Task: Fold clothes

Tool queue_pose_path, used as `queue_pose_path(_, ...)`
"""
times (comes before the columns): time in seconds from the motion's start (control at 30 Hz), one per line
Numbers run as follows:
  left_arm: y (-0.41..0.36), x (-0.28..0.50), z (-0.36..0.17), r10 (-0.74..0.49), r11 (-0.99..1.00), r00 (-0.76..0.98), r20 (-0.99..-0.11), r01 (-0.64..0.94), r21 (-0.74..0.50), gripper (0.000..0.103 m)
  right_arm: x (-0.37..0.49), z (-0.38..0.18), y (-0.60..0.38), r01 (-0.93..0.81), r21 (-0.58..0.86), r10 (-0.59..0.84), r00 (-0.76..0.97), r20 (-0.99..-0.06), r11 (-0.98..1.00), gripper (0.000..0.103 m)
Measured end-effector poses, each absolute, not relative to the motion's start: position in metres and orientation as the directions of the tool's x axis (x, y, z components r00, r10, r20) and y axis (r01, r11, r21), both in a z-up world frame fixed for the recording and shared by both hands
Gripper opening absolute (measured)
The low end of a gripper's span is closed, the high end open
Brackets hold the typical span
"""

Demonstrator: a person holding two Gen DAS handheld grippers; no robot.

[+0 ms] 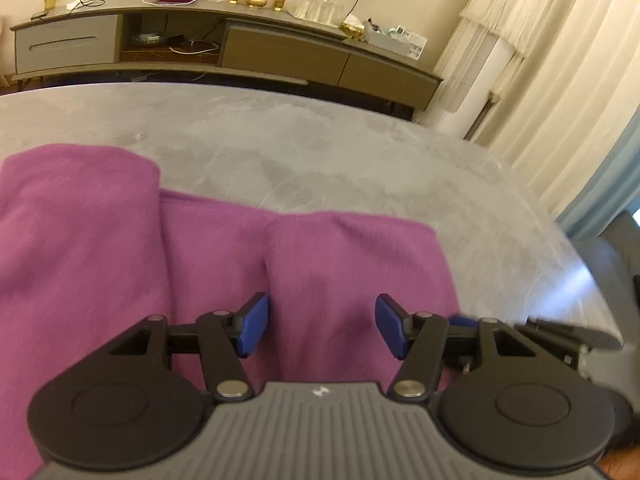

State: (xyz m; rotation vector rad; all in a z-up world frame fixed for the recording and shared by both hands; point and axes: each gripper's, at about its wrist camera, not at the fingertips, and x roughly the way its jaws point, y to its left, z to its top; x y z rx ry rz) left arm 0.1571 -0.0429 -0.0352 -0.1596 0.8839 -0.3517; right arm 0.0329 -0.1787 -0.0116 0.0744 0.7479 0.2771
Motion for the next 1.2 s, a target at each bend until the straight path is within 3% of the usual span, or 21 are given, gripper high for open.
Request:
queue_pose_path(0.13, -0.039, 0.142, -0.031, -0.355, 0.935, 0.577, -0.735, 0.237, -0.266, 0.064, 0.029, 0.013, -0.178, -0.226, 0.176, 0.286, 0.745, -0.602, 0.958, 0.031)
queue_pose_path(0.2, -0.035, 0.138, -0.033, -0.368, 0.930, 0.564, -0.740, 0.239, -0.280, 0.064, 0.036, 0.003, -0.173, -0.218, 0.145, 0.259, 0.723, -0.641, 0.965, 0.031)
queue_pose_path(0.53, -0.026, 0.132, -0.047, -0.409, 0.912, 0.554, -0.725, 0.263, -0.313, 0.068, 0.059, 0.048, -0.148, -0.209, 0.184, 0.278, 0.738, -0.615, 0.960, 0.043)
queue_pose_path(0.7, -0.028, 0.129, -0.048, -0.409, 0.912, 0.568, -0.715, 0.277, -0.301, 0.067, 0.118, 0.027, -0.101, -0.296, 0.063, 0.249, 0.649, -0.719, 0.953, 0.038)
queue_pose_path(0.8, -0.024, 0.127, -0.048, -0.411, 0.912, 0.575, -0.708, 0.264, -0.315, 0.058, 0.142, 0.009, -0.087, -0.320, 0.019, 0.224, 0.618, -0.754, 0.947, 0.042)
queue_pose_path(0.9, -0.006, 0.127, -0.050, -0.465, 0.877, 0.572, -0.676, 0.194, -0.439, 0.050, 0.150, 0.030, -0.091, -0.277, 0.103, 0.253, 0.588, -0.768, 0.955, 0.041)
queue_pose_path(1.0, 0.002, 0.126, -0.053, -0.490, 0.856, 0.574, -0.656, 0.174, -0.488, 0.048, 0.149, 0.038, -0.095, -0.254, 0.115, 0.252, 0.619, -0.744, 0.960, 0.053)
queue_pose_path(1.07, 0.000, 0.124, -0.052, -0.485, 0.860, 0.580, -0.655, 0.181, -0.477, 0.047, 0.153, 0.031, -0.093, -0.269, 0.107, 0.248, 0.574, -0.780, 0.957, 0.057)
queue_pose_path(1.13, -0.003, 0.121, -0.051, -0.482, 0.864, 0.587, -0.651, 0.197, -0.463, 0.039, 0.154, 0.023, -0.084, -0.313, 0.099, 0.264, 0.543, -0.797, 0.944, 0.066)
queue_pose_path(1.2, -0.007, 0.119, -0.050, -0.491, 0.862, 0.589, -0.642, 0.221, -0.457, 0.029, 0.150, 0.020, -0.076, -0.354, 0.048, 0.248, 0.548, -0.799, 0.934, 0.056)
